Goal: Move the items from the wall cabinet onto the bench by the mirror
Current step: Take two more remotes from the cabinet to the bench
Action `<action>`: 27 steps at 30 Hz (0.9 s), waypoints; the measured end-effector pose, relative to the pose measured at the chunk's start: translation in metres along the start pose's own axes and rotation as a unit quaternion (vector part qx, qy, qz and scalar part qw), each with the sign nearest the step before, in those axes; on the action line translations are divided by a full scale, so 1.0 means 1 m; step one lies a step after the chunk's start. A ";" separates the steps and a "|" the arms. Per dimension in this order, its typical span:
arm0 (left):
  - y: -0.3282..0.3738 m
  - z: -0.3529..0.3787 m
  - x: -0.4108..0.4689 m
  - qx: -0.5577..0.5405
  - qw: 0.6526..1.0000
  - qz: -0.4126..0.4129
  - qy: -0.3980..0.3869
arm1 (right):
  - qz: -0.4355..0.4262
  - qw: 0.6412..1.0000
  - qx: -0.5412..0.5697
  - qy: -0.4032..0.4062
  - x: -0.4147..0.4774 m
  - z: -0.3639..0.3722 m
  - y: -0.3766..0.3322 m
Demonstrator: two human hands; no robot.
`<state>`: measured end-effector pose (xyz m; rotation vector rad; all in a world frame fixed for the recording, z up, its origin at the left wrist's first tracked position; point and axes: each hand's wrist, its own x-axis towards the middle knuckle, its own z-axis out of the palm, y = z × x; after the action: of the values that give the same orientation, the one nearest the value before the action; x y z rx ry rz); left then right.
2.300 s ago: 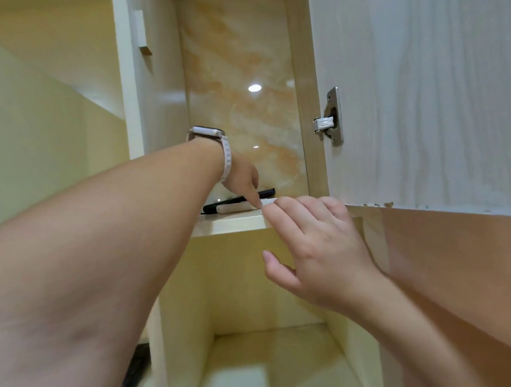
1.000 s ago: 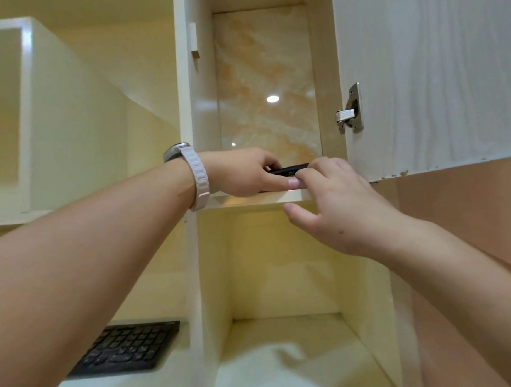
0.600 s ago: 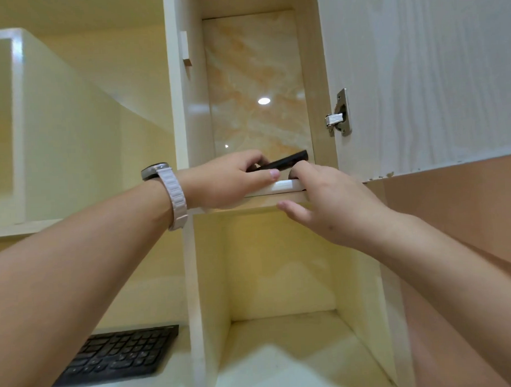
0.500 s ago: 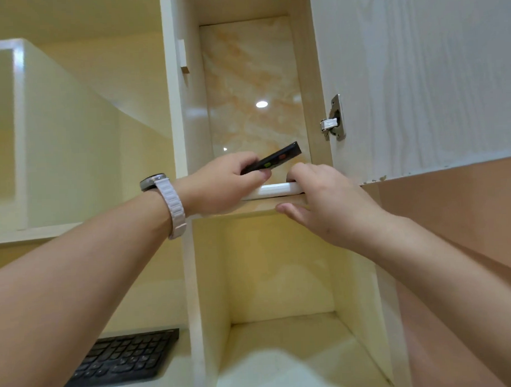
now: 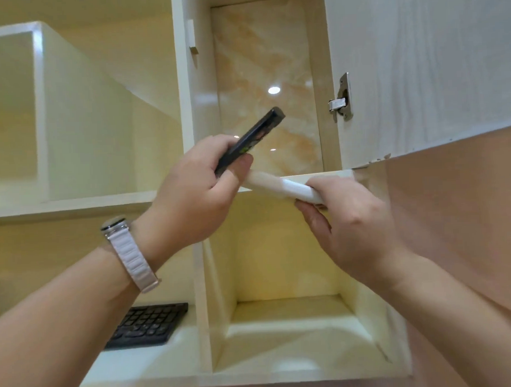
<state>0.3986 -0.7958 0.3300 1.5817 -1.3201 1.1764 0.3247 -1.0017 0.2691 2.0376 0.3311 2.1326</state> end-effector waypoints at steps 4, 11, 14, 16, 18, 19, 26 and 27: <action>-0.004 0.011 -0.033 -0.049 0.998 -0.032 -0.024 | 0.121 0.991 0.043 -0.039 -0.042 -0.004 -0.021; -0.015 0.048 -0.091 -0.258 0.957 -0.122 -0.058 | 0.405 0.905 0.118 -0.053 -0.088 -0.028 -0.068; -0.023 0.066 -0.114 -0.338 0.921 -0.164 -0.098 | 0.519 0.838 0.167 -0.026 -0.102 -0.031 -0.083; -0.028 0.078 -0.129 -0.390 0.892 -0.191 -0.128 | 0.570 0.800 0.187 0.007 -0.112 -0.034 -0.096; -0.030 0.088 -0.146 -0.435 0.860 -0.220 -0.152 | 0.614 0.768 0.183 0.026 -0.123 -0.039 -0.111; -0.029 0.091 -0.156 -0.456 0.843 -0.235 -0.163 | 0.635 0.751 0.179 0.035 -0.129 -0.041 -0.119; -0.006 0.091 -0.222 -0.559 0.766 -0.207 -0.240 | 0.725 0.682 0.060 0.080 -0.180 -0.068 -0.190; 0.000 0.090 -0.229 -0.584 0.738 -0.208 -0.267 | 0.735 0.673 0.041 0.076 -0.183 -0.074 -0.200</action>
<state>0.4046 -0.8130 0.0846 1.0844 -1.4422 -0.4753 0.2540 -0.8631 0.0344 2.3860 -1.9046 2.8818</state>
